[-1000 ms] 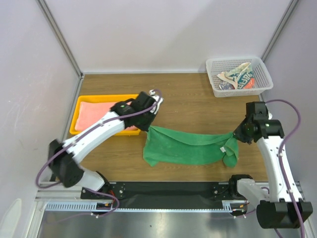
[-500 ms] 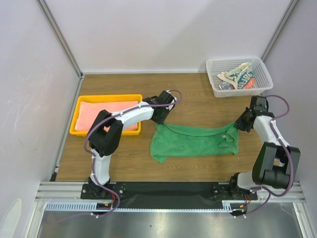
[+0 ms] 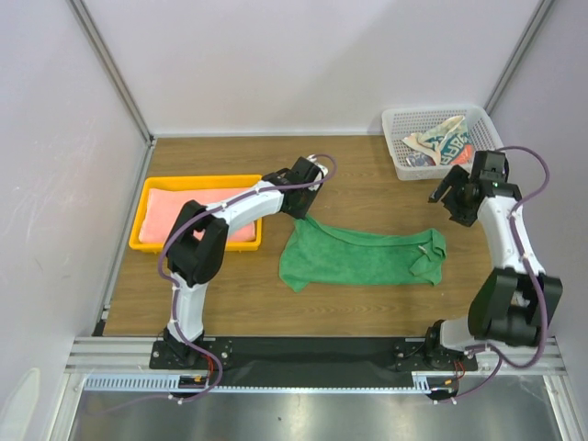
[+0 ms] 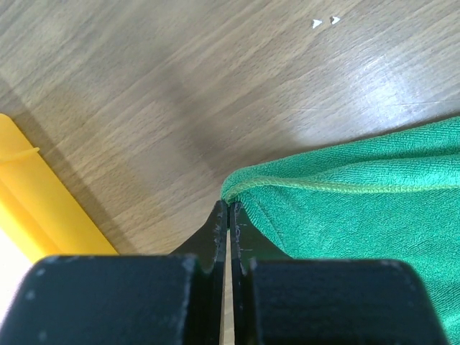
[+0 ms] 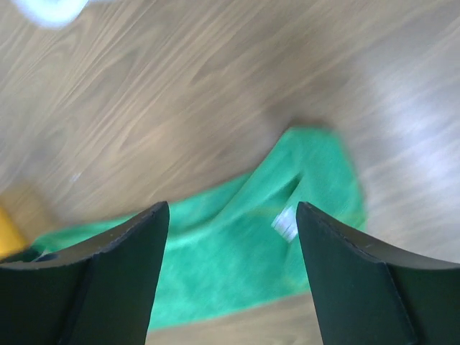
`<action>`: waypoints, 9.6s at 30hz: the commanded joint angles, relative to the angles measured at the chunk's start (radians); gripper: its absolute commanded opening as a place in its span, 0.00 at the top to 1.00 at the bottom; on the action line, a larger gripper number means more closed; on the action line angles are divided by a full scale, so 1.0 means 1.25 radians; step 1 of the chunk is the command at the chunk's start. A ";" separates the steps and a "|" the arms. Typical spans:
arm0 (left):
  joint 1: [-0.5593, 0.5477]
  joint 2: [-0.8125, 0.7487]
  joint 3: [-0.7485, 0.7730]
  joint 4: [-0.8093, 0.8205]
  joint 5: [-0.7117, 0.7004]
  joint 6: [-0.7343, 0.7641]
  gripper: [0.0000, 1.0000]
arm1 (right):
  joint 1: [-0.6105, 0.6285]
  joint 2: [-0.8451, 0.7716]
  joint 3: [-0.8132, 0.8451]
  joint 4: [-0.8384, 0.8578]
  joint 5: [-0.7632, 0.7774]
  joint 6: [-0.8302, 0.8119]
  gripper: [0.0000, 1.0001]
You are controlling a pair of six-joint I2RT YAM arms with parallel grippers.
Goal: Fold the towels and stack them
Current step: Flatten out the crumpled towel
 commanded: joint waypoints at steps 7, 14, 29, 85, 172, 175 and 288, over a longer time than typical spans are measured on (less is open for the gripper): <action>0.004 -0.004 0.006 0.026 0.020 0.021 1.00 | 0.126 -0.233 -0.250 -0.034 0.112 0.249 0.41; 0.010 -0.023 -0.022 0.039 0.043 0.015 1.00 | 0.095 -0.215 -0.316 -0.006 0.153 0.323 0.49; 0.044 -0.041 -0.054 0.042 0.065 0.014 1.00 | 0.078 -0.119 -0.340 0.074 0.216 0.356 0.55; 0.057 -0.052 -0.052 0.026 0.068 0.025 1.00 | 0.074 -0.047 -0.313 0.146 0.284 0.308 0.56; 0.068 -0.424 -0.328 0.089 0.215 -0.090 1.00 | 0.003 -0.358 -0.219 0.084 0.223 0.004 1.00; 0.066 -0.355 -0.277 0.125 0.176 -0.062 1.00 | -0.008 -0.323 -0.235 0.175 0.209 -0.020 1.00; -0.070 -0.310 -0.272 -0.042 0.262 -0.163 0.34 | -0.108 -0.203 -0.205 0.148 0.053 0.047 0.53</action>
